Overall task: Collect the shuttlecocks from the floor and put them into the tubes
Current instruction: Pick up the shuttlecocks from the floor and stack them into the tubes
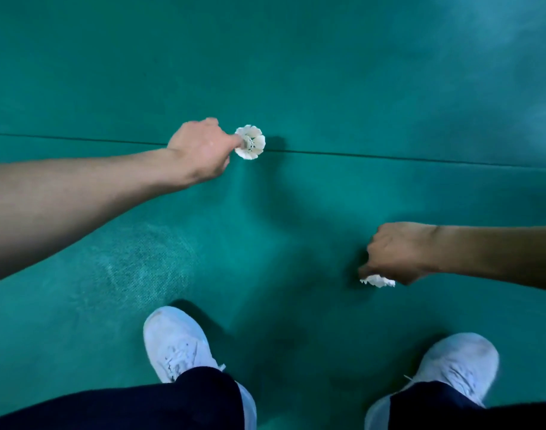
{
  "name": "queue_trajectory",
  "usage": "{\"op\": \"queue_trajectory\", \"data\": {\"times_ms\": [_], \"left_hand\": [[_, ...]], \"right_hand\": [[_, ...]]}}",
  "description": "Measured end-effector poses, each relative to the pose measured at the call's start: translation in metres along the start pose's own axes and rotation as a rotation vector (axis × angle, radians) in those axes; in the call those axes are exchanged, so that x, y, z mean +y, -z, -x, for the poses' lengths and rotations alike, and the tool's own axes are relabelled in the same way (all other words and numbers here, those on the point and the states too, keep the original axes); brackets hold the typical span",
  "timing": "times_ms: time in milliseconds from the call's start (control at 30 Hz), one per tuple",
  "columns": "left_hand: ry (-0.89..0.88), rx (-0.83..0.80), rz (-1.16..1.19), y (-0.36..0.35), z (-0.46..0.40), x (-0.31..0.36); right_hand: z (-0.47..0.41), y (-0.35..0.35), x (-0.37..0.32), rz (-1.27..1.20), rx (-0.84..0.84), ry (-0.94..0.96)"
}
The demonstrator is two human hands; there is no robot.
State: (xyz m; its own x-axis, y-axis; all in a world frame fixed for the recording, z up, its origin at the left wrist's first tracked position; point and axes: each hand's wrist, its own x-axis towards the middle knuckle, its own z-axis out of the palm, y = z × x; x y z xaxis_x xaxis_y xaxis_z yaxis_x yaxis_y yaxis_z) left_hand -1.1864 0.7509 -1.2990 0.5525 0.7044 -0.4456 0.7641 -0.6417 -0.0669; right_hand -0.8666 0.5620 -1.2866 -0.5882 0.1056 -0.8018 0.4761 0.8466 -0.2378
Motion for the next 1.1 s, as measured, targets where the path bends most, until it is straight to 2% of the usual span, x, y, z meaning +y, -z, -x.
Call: {"op": "queue_trajectory", "data": {"times_ms": [100,267,400,500,600,733,833,900,1000,1100], "left_hand": [[-0.077,0.057,0.033,0.010,-0.002,0.017],[-0.142,0.033,0.040,0.022,0.003,0.036],[-0.171,0.085,0.020,0.030,0.010,0.047],[-0.247,0.127,0.031,0.032,0.011,0.054],[-0.314,0.237,0.070,0.037,0.010,0.061],[-0.341,0.277,0.080,0.062,0.008,0.060],[-0.327,0.258,0.163,0.125,0.021,0.056],[-0.247,0.257,0.271,0.194,0.041,0.058],[-0.175,0.274,0.414,0.325,0.082,0.069],[-0.161,0.269,0.503,0.492,0.132,0.085]], "right_hand": [[-0.007,-0.011,-0.023,0.086,-0.085,0.064],[-0.012,-0.033,-0.023,0.198,-0.160,-0.050],[-0.008,-0.029,-0.008,0.193,-0.063,-0.087],[-0.012,-0.017,0.013,0.218,0.004,-0.198],[-0.009,0.010,0.046,0.178,0.108,-0.321],[0.014,0.051,0.084,-0.220,0.391,-0.529],[0.076,0.093,0.092,-0.543,0.624,-0.625],[0.142,0.126,0.081,-0.748,0.817,-0.695],[0.269,0.178,0.055,-0.961,1.061,-0.765],[0.429,0.236,0.023,-1.117,1.236,-0.780]]}}
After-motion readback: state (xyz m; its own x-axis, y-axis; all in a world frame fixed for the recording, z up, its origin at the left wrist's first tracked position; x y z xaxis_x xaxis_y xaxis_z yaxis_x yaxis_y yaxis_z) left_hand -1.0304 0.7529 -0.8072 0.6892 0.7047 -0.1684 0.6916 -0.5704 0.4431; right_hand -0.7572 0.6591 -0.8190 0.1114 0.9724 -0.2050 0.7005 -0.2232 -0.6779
